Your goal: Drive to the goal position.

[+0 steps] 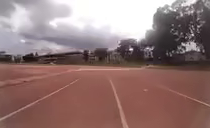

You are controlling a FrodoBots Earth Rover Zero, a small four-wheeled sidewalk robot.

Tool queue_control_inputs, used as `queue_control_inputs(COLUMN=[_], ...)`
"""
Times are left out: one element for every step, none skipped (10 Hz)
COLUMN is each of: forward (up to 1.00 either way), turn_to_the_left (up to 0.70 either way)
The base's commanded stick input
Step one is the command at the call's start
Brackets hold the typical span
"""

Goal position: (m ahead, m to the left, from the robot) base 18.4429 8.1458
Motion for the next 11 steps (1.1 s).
queue_control_inputs(forward=[0.45,0.45,0.45,0.45,0.45,0.45,0.45,0.45,0.45,0.45,0.45], turn_to_the_left=[0.00,0.00,0.00,0.00,0.00,0.00,0.00,0.00,0.00,0.00,0.00])
